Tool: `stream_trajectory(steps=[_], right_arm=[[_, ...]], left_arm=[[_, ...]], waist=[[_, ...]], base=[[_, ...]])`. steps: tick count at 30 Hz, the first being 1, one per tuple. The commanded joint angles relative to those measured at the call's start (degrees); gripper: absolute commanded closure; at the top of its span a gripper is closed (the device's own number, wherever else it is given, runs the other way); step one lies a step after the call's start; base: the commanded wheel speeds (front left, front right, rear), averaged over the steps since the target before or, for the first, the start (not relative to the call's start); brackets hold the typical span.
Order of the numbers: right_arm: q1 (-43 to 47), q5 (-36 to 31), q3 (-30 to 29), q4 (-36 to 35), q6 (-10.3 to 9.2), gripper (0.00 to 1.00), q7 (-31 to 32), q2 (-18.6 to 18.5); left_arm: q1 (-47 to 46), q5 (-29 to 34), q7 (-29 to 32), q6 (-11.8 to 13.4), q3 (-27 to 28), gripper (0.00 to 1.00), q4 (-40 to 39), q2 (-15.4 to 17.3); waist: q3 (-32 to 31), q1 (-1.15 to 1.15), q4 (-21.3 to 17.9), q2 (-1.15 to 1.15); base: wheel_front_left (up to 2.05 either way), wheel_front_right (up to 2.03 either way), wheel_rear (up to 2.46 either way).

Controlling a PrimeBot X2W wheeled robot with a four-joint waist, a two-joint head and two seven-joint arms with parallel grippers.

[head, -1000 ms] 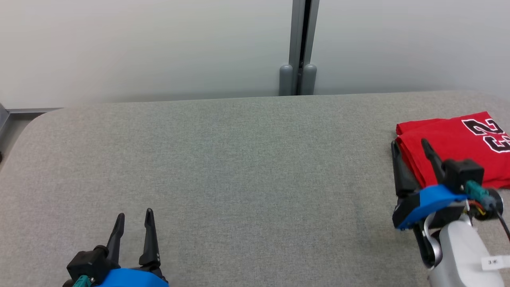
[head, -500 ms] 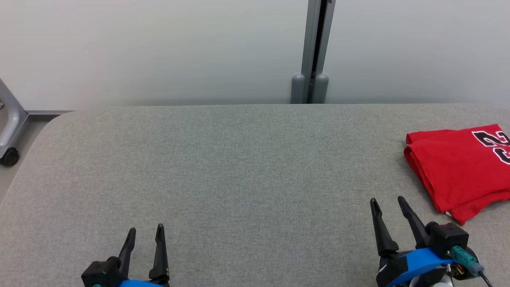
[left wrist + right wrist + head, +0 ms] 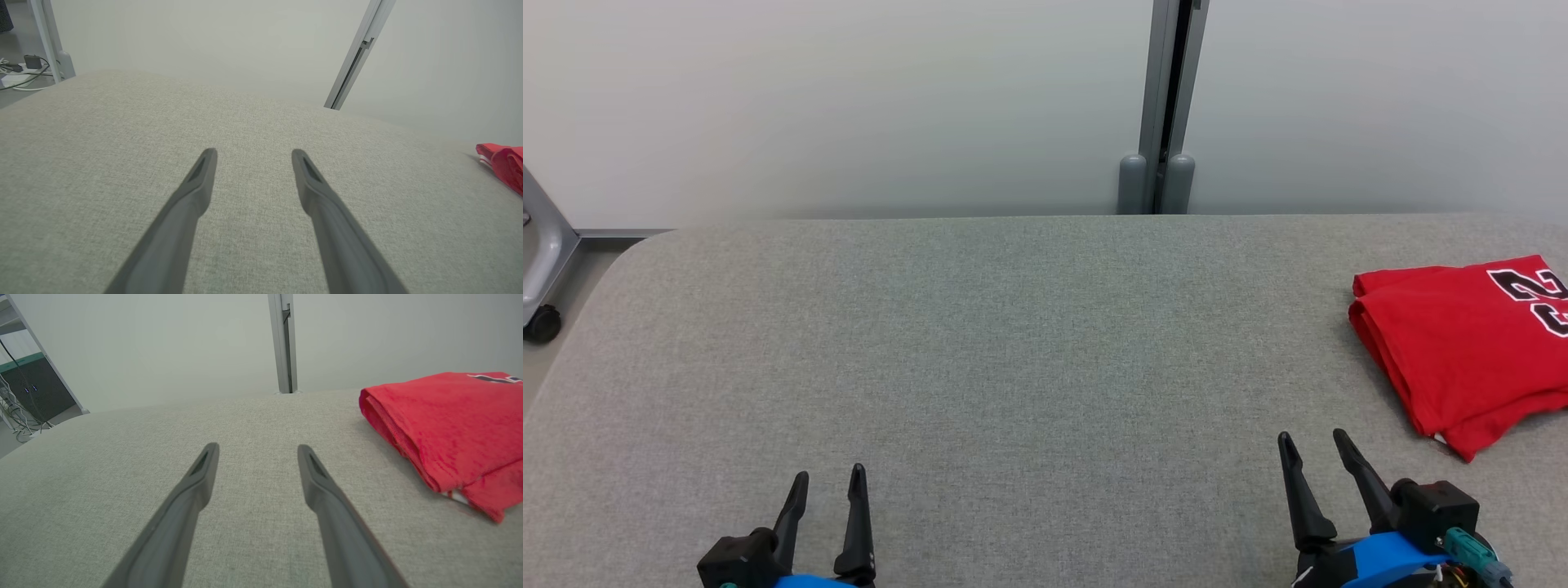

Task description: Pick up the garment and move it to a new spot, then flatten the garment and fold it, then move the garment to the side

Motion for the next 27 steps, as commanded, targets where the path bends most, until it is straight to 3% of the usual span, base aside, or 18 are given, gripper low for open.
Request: stream_trajectory(steps=[1,10,11,15,27], right_arm=[[0.7,0.2,0.1,0.0,0.00,0.00,-0.3,-0.1],[0.6,0.1,0.0,-0.2,0.00,0.00,-0.4,-0.1],[0.0,0.2,0.0,0.0,0.00,1.00,-0.1,0.0],[0.7,0.5,0.0,1.9,0.00,1.00,0.2,0.1],[0.0,13.5,-1.6,0.3,0.00,1.00,3.7,0.0]], left_arm=[[-0.8,-0.1,-0.3,-0.2,0.1,0.00,0.1,-0.1],[-0.7,-1.4,0.2,-0.7,0.0,0.00,1.2,-0.3],[-0.2,-1.5,0.3,-0.6,0.0,1.00,1.1,-0.2],[0.8,-1.6,0.4,-0.6,0.0,1.00,2.8,-0.5],[-0.7,-12.6,3.9,-1.3,2.8,1.00,1.2,-1.0]], waist=[[0.0,0.00,0.0,0.00],[0.0,0.00,0.2,0.00],[0.0,0.00,0.2,0.00],[0.0,0.00,0.2,0.00],[0.0,0.00,-0.1,0.00]], base=[[0.00,0.00,0.00],[0.00,0.00,0.00],[0.00,0.00,0.00],[0.00,0.00,0.00],[0.00,0.00,0.00]])
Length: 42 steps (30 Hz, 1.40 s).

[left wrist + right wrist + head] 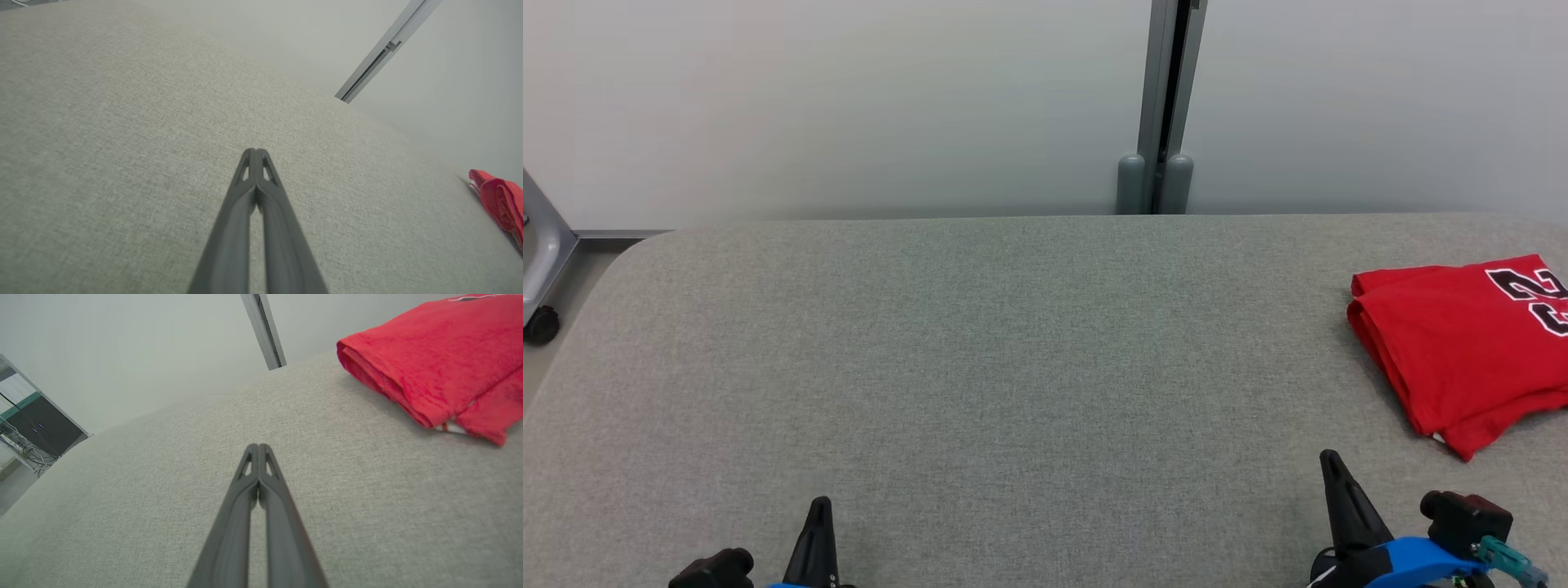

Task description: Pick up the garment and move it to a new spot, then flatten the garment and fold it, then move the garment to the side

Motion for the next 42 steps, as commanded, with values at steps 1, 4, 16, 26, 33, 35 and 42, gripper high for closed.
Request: stream_trajectory(steps=[1,4,16,26,33,35,42], right_arm=[[-1.0,2.2,-0.4,-1.3,0.00,1.00,0.5,-0.1],[-1.1,5.2,-0.7,-1.8,0.00,1.00,1.2,-0.1],[-1.6,15.9,-1.9,-3.3,0.00,1.00,4.0,-0.1],[-2.0,23.9,-2.8,-4.3,0.00,1.00,6.2,-0.1],[-2.3,29.0,-3.4,-5.0,0.00,1.00,7.5,-0.1],[-2.4,30.4,-3.6,-5.2,0.00,1.00,7.9,-0.1],[-2.6,35.1,-4.1,-5.8,0.00,1.00,9.1,-0.2]], left_arm=[[-1.8,-1.8,0.4,-0.2,0.8,1.00,-1.2,0.1],[-2.2,-4.3,1.2,-0.3,1.4,1.00,-1.7,0.0],[-3.3,-13.4,4.0,-0.9,3.6,1.00,-3.1,-0.4],[-4.2,-20.2,6.0,-1.3,5.3,1.00,-4.2,-0.8],[-4.7,-24.5,7.4,-1.6,6.4,1.00,-4.9,-1.0],[-4.9,-25.6,7.8,-1.6,6.7,1.00,-5.1,-1.0],[-5.4,-29.6,9.0,-1.9,7.6,1.00,-5.7,-1.2]], waist=[[0.0,0.00,0.0,0.00],[0.0,0.00,-0.1,0.00],[0.0,0.00,-0.4,0.00],[0.0,0.00,-0.6,0.00],[0.0,0.00,-0.8,0.00],[-0.1,0.00,-0.9,0.00],[-0.1,0.00,-1.0,0.00]], base=[[0.00,0.00,0.00],[0.00,0.00,0.00],[0.00,0.00,0.00],[0.00,0.00,0.00],[0.00,0.00,0.00],[0.00,0.00,0.00],[0.00,0.00,0.00]])
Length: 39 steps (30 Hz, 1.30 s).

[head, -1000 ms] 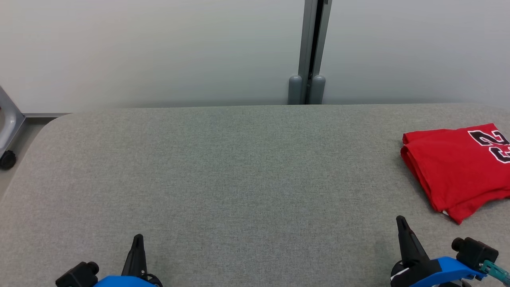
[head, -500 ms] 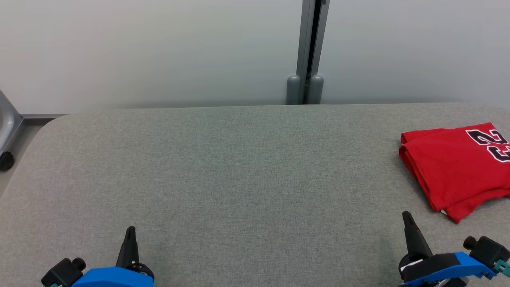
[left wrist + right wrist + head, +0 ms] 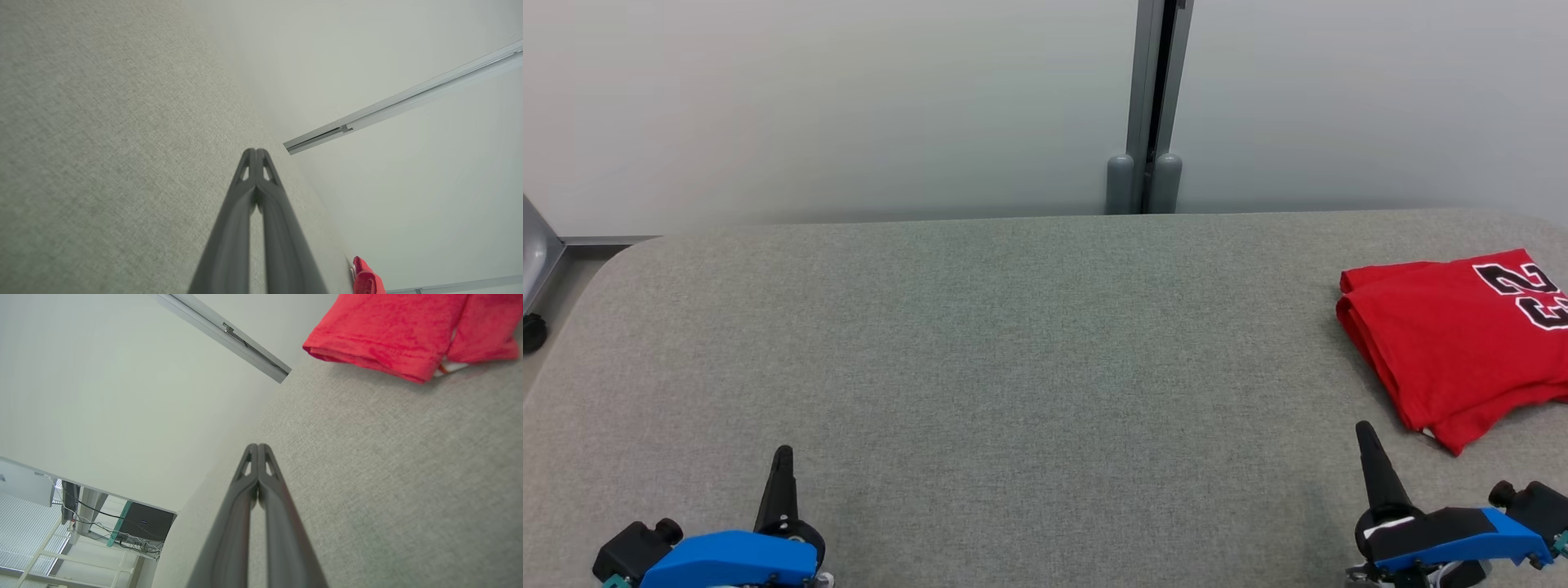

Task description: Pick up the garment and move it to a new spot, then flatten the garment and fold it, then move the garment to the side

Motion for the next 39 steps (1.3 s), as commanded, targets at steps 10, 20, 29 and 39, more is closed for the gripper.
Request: stream_trajectory(steps=[10,20,29,39], right_arm=[[-1.7,6.8,-0.9,-1.6,0.00,1.00,1.7,-0.2],[-1.9,12.4,-1.6,-2.4,0.00,1.00,3.2,-0.2],[-2.2,17.1,-2.1,-3.0,0.00,1.00,4.6,-0.2],[-2.3,21.9,-2.7,-3.6,0.00,1.00,5.8,-0.2]], left_arm=[[-2.1,-5.6,1.8,-0.6,1.6,1.00,-1.6,-0.1],[-2.9,-10.4,3.3,-0.9,2.9,1.00,-2.4,-0.4],[-3.2,-14.3,4.5,-1.1,3.7,1.00,-2.9,-0.6],[-3.8,-18.4,5.8,-1.4,4.8,1.00,-3.6,-0.8]], waist=[[0.0,0.00,-0.2,0.00],[0.0,0.00,-0.5,0.00],[0.0,0.00,-0.7,0.00],[-0.1,-0.01,-0.9,0.00]], base=[[0.00,0.00,0.00],[0.00,0.00,0.00],[0.00,0.00,0.00],[0.00,0.00,0.00]])
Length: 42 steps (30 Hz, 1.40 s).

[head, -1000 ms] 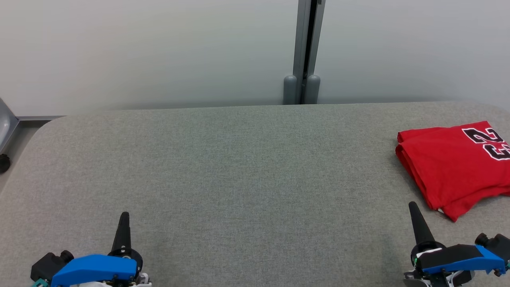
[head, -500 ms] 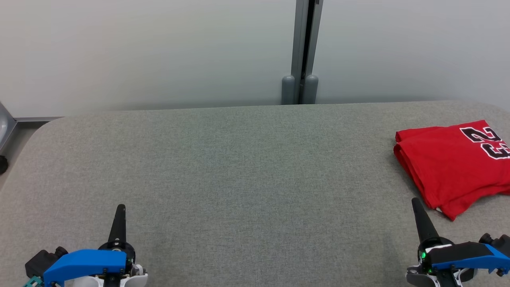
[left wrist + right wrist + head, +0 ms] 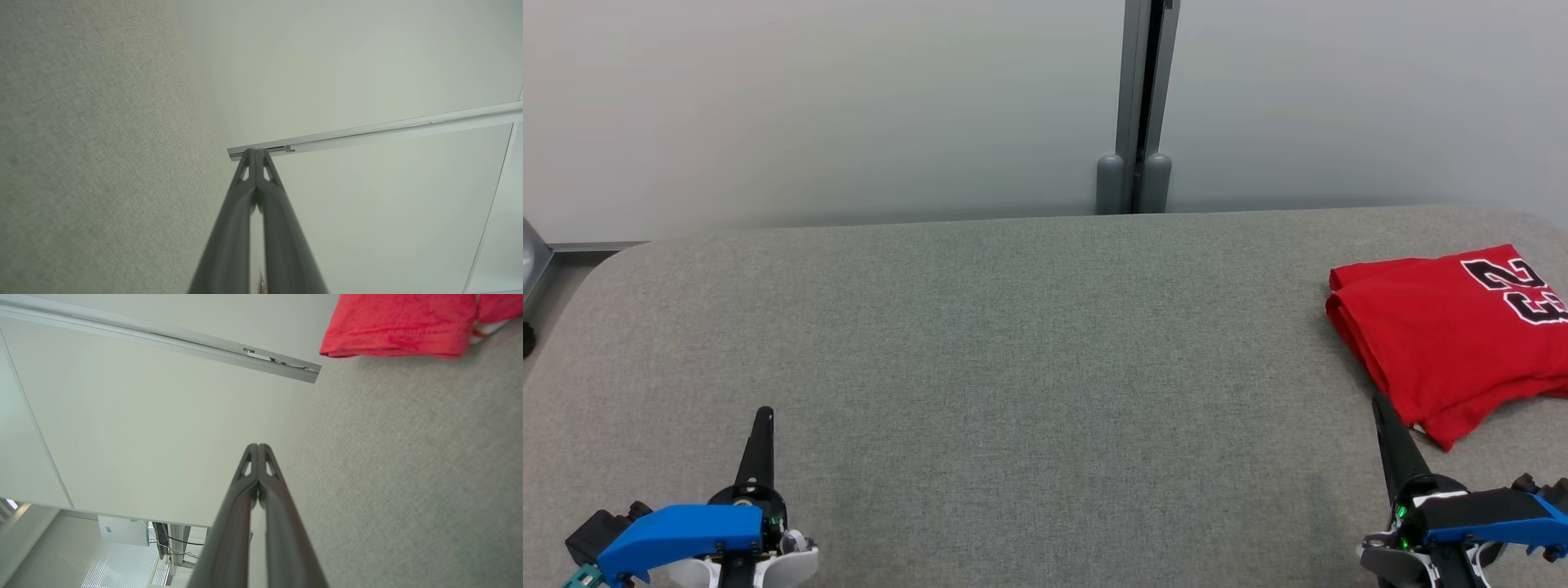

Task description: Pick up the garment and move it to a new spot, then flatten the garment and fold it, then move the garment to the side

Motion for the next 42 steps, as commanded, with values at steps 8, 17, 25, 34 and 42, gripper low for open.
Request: stream_trajectory(steps=[8,17,25,34,42], right_arm=[[-1.1,4.3,-0.6,-1.0,0.00,1.00,1.1,-0.2],[-1.1,8.1,-1.0,-1.5,0.00,1.00,2.2,-0.2],[-1.3,11.2,-1.4,-1.8,0.00,1.00,3.1,-0.2],[-1.5,13.9,-1.7,-2.2,0.00,1.00,3.8,-0.2],[-1.5,13.8,-1.7,-2.1,0.00,1.00,3.8,-0.2]], left_arm=[[-1.5,-3.5,1.2,-0.7,1.1,1.00,-1.0,-0.1],[-1.9,-6.8,2.2,-0.7,2.0,1.00,-1.4,-0.3],[-2.2,-9.4,3.0,-1.0,2.6,1.00,-1.9,-0.4],[-2.4,-11.7,3.8,-1.2,3.1,1.00,-2.2,-0.6],[-2.4,-11.7,3.8,-1.2,3.1,1.00,-2.2,-0.6]], waist=[[0.0,0.00,-0.2,0.00],[0.0,0.00,-0.4,0.00],[0.0,0.00,-0.6,0.00],[-0.1,0.00,-0.8,0.00],[-0.1,0.00,-0.8,0.00]], base=[[0.00,0.00,0.00],[0.00,0.00,0.00],[0.00,0.00,0.00],[0.00,0.00,0.00],[0.00,0.00,0.00]])
